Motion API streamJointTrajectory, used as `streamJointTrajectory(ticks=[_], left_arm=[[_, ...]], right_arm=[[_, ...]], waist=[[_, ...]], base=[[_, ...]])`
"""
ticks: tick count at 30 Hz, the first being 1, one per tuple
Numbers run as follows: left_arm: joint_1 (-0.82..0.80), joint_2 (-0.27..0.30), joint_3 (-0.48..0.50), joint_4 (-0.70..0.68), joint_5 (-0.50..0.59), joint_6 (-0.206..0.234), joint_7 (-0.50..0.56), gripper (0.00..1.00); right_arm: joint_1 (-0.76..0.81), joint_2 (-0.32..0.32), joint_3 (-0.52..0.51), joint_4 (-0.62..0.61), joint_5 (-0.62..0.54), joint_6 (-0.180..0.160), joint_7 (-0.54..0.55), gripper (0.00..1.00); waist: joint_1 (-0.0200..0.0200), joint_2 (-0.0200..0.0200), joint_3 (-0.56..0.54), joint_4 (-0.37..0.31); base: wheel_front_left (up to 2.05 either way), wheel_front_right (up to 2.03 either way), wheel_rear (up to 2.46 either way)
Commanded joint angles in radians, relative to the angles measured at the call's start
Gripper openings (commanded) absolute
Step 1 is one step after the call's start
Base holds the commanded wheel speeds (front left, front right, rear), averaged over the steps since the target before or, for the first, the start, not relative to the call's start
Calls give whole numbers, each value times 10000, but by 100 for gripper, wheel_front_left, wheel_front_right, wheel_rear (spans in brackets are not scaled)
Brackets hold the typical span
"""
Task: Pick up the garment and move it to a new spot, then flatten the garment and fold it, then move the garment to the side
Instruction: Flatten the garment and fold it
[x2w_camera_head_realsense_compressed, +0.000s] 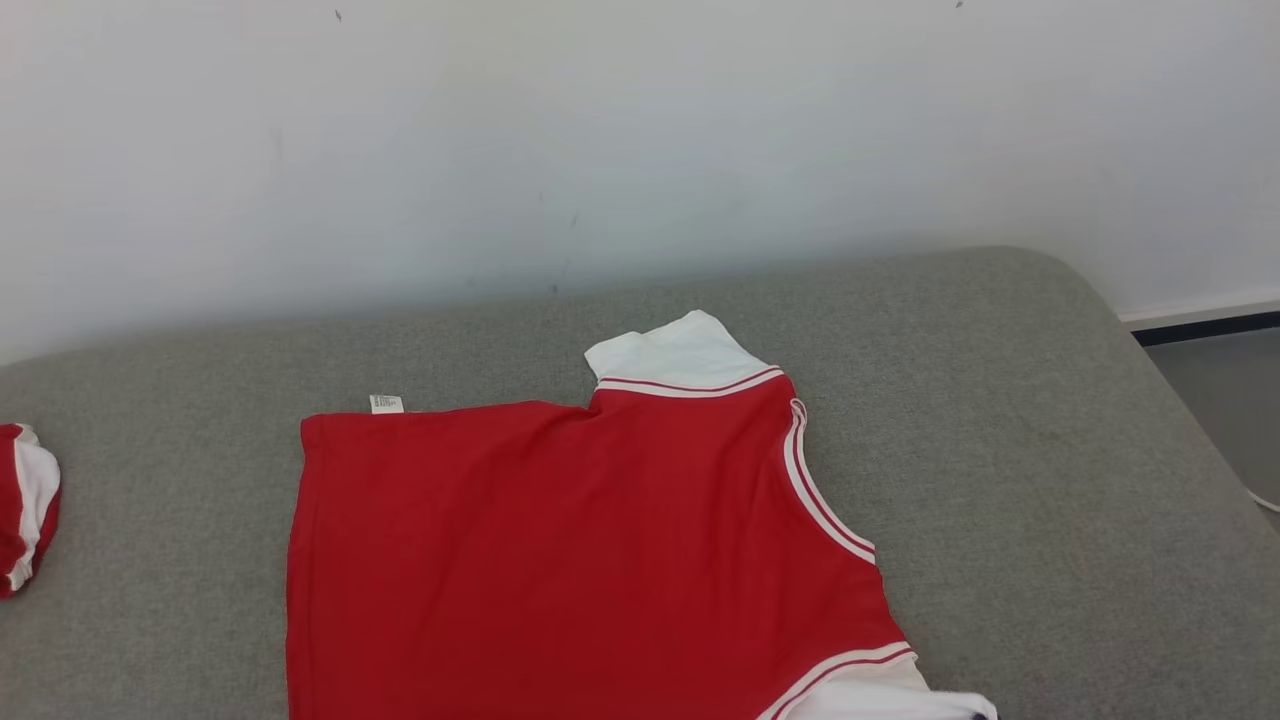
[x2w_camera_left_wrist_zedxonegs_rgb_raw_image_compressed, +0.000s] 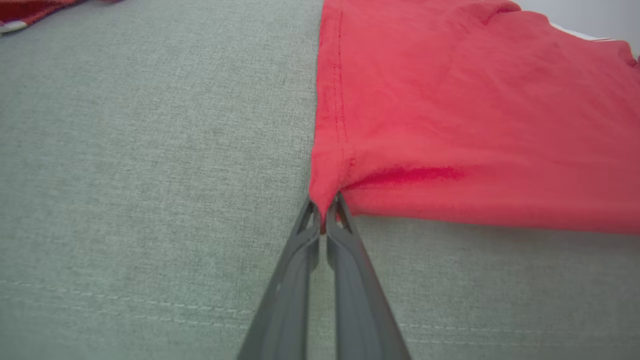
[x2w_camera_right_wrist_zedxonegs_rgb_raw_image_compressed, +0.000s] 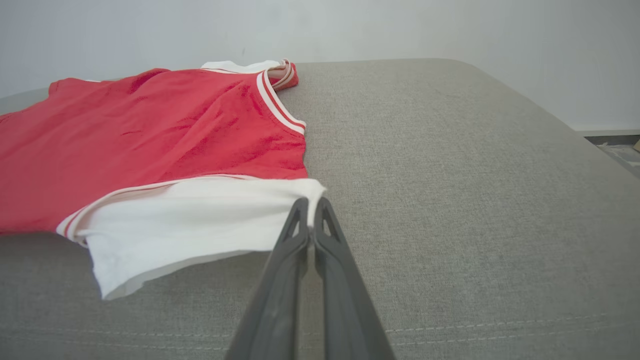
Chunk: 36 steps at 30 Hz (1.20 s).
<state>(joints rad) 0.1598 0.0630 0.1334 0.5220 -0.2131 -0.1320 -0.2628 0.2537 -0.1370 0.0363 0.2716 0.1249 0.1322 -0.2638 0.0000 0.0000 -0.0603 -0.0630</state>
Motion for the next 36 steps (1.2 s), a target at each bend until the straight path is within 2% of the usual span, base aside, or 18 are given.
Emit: streamJointTrajectory(ticks=[1,11,23,36], left_arm=[[-71,8,-37,-186,68,27,-29,0],[-1504,394,-448,-1350,49,25,-29,0],[-3863,899,-825,-607,-54,25,-29,0],[-4960,1184,-1178,-110,-120,25,-29,0]], right_arm=[[-272,7,-6,-181,58,-27,-8,0],[-2076,168,-18,-772,-34,-27,-7,0],[-4767,378,-197,234,-589,-25,-7,0],[-6091,527,-425,1015,-1043,-26,-6,0]], waist=[[0,0,133,18],[0,0,1034,210],[0,0,2644,382],[0,0,3604,368]], base=[[0,0,0],[0,0,0],[0,0,0],[0,0,0]])
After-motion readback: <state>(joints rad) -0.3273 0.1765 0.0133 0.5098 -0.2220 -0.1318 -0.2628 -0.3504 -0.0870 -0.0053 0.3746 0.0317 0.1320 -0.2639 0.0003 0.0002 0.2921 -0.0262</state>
